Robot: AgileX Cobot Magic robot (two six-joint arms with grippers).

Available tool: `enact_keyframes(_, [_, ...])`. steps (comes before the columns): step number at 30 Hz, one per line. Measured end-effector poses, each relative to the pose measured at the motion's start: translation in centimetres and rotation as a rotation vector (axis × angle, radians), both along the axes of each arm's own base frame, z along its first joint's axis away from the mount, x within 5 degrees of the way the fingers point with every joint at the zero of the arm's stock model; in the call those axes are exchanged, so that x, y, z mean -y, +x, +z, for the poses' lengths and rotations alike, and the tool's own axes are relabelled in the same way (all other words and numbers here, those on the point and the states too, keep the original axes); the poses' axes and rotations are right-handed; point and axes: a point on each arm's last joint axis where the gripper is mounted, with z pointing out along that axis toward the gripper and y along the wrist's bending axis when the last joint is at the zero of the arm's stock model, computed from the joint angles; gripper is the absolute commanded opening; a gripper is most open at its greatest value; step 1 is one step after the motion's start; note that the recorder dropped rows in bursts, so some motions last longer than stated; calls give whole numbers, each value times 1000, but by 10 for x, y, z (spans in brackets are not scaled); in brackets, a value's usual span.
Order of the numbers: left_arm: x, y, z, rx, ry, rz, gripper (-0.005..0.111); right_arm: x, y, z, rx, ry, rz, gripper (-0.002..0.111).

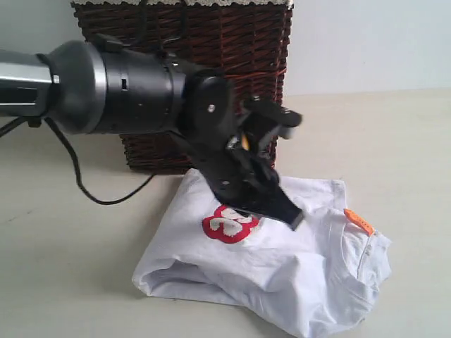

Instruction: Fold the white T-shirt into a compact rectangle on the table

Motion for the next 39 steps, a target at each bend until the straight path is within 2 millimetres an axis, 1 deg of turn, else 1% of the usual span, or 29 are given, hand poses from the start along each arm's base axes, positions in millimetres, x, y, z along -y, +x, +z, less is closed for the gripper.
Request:
enact_keyframes(1, [-10,5,-13,-28,27,23,0,0,0,0,0,0,0,0])
enact_keyframes(2, [-18,0,-37,-99,77,9,0,0,0,0,0,0,0,0])
enact_keyframes(3, [-20,-7,-51,-148,102,-11,0,0,0,0,0,0,0,0])
enact_keyframes(4, [-21,-12,-62,-186,115,-30,0,0,0,0,0,0,0,0])
enact_keyframes(5, [-20,-16,-65,-202,111,-41,0,0,0,0,0,0,0,0])
enact_keyframes(8, [-22,-20,-68,-224,107,-57,0,0,0,0,0,0,0,0])
enact_keyframes(14, [-22,-18,-61,-221,74,-42,0,0,0,0,0,-1,-2,0])
enact_keyframes(17, [-18,-16,-43,-177,4,-50,0,0,0,0,0,-1,-2,0])
enact_keyframes(19, [-9,-15,-21,-106,-97,-62,0,0,0,0,0,-1,-2,0])
enact_keyframes(21, [4,-17,-4,-35,-203,-67,0,0,0,0,0,-1,-2,0])
enact_keyframes(22, [10,-19,0,-15,-237,-69,0,0,0,0,0,-1,-2,0])
enact_keyframes(23, [17,-23,0,-12,-252,-88,0,0,0,0,0,-1,-2,0])
enact_keyframes(25, [33,-33,-14,-54,-239,-137,0,0,0,0,0,-1,-2,0])
enact_keyframes(27, [46,-44,-40,-149,-181,-193,0,0,0,0,0,-1,-2,0])
enact_keyframes(28, [49,-49,-55,-197,-148,-210,0,0,0,0,0,0,-2,0])
enact_keyframes(30, [53,-55,-76,-277,-93,-237,0,0,0,0,-1,1,-2,0])
enact_keyframes(33, [55,-51,-77,-310,-88,-223,0,0,0,0,-2,2,-3,0])
enact_keyframes(37, [52,-48,-77,-336,-81,-211,0,0,0,0,0,4,-2,0])
enact_keyframes(39, [50,-47,-68,-323,-83,-223,0,0,0,0,0,4,-2,0])
